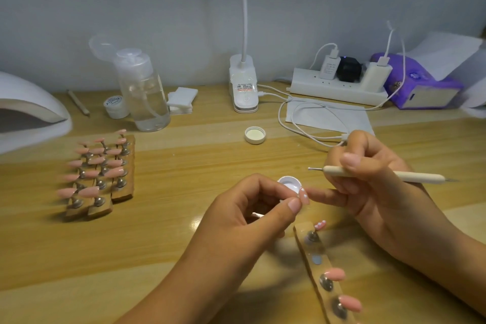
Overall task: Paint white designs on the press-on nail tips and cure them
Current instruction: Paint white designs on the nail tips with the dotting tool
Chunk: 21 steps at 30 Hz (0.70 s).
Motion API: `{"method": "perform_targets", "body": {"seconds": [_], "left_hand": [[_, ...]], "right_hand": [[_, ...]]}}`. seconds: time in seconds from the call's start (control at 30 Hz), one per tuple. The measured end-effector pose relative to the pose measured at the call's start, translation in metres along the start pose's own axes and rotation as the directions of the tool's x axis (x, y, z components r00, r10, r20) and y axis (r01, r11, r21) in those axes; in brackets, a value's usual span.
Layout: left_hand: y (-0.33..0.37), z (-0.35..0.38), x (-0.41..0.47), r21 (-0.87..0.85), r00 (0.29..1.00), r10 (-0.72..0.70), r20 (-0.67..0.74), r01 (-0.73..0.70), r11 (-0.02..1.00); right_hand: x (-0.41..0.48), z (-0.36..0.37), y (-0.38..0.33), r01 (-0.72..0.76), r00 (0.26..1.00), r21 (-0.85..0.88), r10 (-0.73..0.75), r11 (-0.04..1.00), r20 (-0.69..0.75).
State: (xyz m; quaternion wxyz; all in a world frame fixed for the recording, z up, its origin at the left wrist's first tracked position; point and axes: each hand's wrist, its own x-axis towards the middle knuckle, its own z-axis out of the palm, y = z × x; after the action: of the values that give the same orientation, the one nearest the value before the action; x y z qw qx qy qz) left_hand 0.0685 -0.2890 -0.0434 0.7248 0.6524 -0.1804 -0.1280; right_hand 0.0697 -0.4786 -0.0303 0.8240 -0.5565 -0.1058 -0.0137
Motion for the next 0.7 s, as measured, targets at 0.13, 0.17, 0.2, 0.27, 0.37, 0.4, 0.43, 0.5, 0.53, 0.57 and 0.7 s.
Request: {"method": "perform_targets", "body": {"seconds": [0.13, 0.17, 0.2, 0.27, 0.37, 0.4, 0.43, 0.5, 0.53, 0.57, 0.7], "left_hand": [[0.0001, 0.0000, 0.0001, 0.010, 1.000, -0.002, -0.001, 0.002, 1.000], [0.0002, -0.0003, 0.0000, 0.012, 1.000, -0.003, -0.002, 0.003, 1.000], [0.0002, -0.0006, -0.0001, 0.016, 1.000, -0.003, -0.003, 0.003, 1.000], [0.0003, -0.0005, -0.0001, 0.021, 1.000, -0.007, -0.005, 0.007, 1.000], [0.0011, 0.0004, 0.0000, 0.011, 1.000, -0.010, -0.006, 0.010, 1.000], [0.0012, 0.0007, -0.0001, 0.009, 1.000, -0.008, -0.005, 0.008, 1.000], [0.0014, 0.0006, -0.0001, 0.006, 1.000, -0.007, -0.004, 0.007, 1.000], [0.0016, 0.0003, -0.0002, 0.001, 1.000, -0.005, -0.002, 0.005, 1.000], [0.0017, 0.0002, -0.0002, 0.002, 1.000, -0.003, -0.002, 0.003, 1.000], [0.0017, 0.0003, -0.0002, 0.004, 1.000, -0.003, -0.002, 0.003, 1.000], [0.0022, 0.0011, -0.0008, 0.008, 1.000, -0.008, -0.007, 0.008, 1.000]], "right_hand": [[-0.0005, 0.0026, -0.0019, -0.024, 1.000, 0.007, 0.024, 1.000, -0.013], [-0.0007, 0.0029, -0.0020, -0.028, 1.000, 0.009, 0.028, 1.000, -0.008], [-0.0010, 0.0033, -0.0021, -0.031, 1.000, 0.009, 0.031, 0.999, 0.001], [-0.0019, 0.0035, -0.0020, -0.032, 0.999, 0.004, 0.032, 0.999, 0.015], [-0.0019, 0.0035, -0.0014, -0.037, 0.999, 0.002, 0.037, 0.999, 0.028], [-0.0017, 0.0039, -0.0013, -0.041, 0.999, 0.000, 0.041, 0.999, 0.031], [-0.0015, 0.0045, -0.0014, -0.044, 0.999, 0.000, 0.044, 0.999, 0.032], [-0.0017, 0.0055, -0.0017, -0.051, 0.999, 0.007, 0.050, 0.999, 0.021], [-0.0016, 0.0058, -0.0019, -0.054, 0.998, 0.011, 0.054, 0.998, 0.017], [-0.0019, 0.0058, -0.0021, -0.057, 0.998, 0.014, 0.057, 0.998, 0.015], [-0.0027, 0.0057, -0.0027, -0.067, 0.997, 0.018, 0.067, 0.998, 0.028]]}}
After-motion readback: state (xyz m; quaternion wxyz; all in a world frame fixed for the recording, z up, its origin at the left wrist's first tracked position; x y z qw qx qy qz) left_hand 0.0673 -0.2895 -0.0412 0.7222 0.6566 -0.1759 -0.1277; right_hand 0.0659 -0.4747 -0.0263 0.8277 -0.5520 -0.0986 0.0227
